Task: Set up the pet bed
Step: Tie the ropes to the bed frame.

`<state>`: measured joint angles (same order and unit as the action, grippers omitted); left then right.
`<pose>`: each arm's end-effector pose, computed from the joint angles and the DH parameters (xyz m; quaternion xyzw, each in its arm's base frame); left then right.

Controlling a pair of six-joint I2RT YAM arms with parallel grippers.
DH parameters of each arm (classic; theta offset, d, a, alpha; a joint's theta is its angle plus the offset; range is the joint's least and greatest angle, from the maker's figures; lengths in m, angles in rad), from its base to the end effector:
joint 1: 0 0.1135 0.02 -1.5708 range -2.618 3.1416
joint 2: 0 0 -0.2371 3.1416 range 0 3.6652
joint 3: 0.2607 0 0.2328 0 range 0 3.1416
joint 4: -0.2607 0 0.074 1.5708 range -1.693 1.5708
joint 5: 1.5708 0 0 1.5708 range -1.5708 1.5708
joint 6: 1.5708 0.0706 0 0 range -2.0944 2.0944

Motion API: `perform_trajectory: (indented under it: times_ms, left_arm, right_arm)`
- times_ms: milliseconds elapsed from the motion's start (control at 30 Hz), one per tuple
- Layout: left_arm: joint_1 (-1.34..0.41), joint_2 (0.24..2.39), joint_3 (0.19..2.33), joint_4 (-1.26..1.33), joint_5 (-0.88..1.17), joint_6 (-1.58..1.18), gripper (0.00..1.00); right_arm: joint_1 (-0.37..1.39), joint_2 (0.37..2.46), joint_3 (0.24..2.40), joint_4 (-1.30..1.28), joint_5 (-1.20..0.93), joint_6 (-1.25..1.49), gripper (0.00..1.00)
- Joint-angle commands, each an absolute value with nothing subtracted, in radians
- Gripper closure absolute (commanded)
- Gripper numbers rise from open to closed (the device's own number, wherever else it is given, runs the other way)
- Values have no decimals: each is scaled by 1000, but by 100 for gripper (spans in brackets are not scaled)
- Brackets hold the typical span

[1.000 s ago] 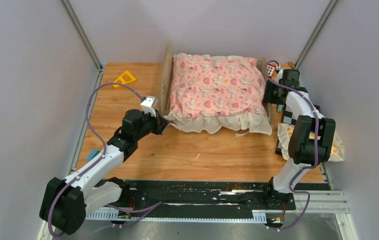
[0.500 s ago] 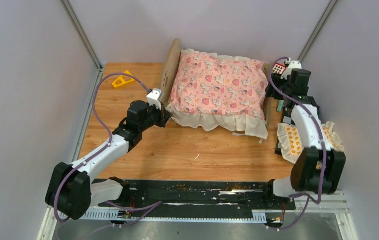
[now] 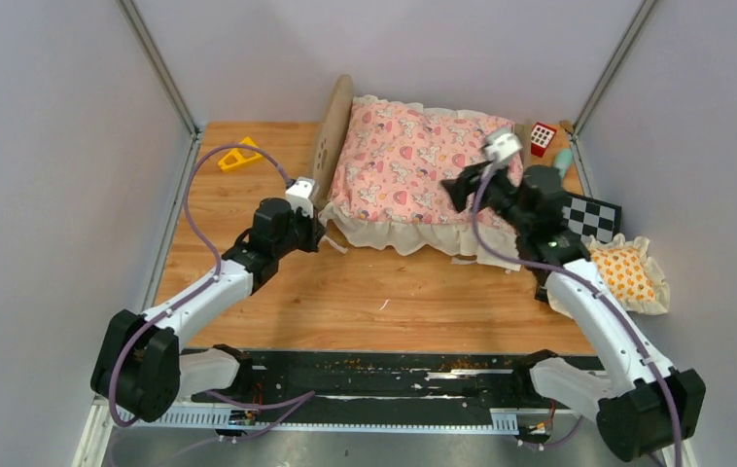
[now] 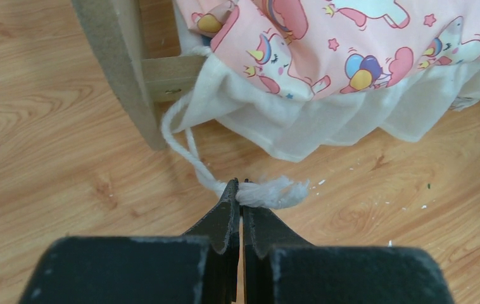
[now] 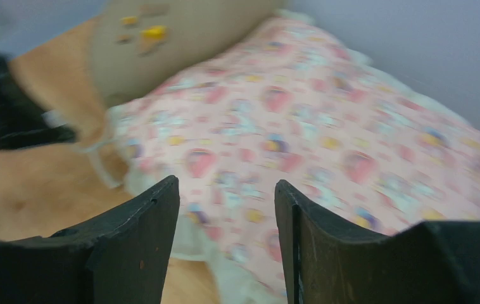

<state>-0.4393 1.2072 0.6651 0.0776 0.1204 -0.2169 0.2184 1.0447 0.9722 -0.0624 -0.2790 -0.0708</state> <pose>0.2572 -0.1302 0.2059 0.1257 0.8406 -0.2175 0.4799 0.2596 0.0775 0.3430 -0.1980 0.7249 0.1525 0.6420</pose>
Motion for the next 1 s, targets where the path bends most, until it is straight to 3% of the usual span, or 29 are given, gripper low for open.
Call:
perform_trajectory:
  times_ms: [0,267,467,700,967]
  left_arm:
    - [-445,1156,672,37,54,-204,100]
    - [-445,1134,639,10,24,-213,100]
    - [-445,1109,592,8,-33,-244,100]
    - [-445,1083,539,36,-62,-287,100]
    - [-445,1072,517,38,-67,-311,100]
  right_arm:
    - [496,1071,909,76,-401,-180,44]
    - [789,1321,822,331,-451,-323,49]
    - [827,1507,948,360,-274,-70,61]
    - [842,1617,1013,328,-56,352,52]
    - [874,1765,1128,288,-59,561,51]
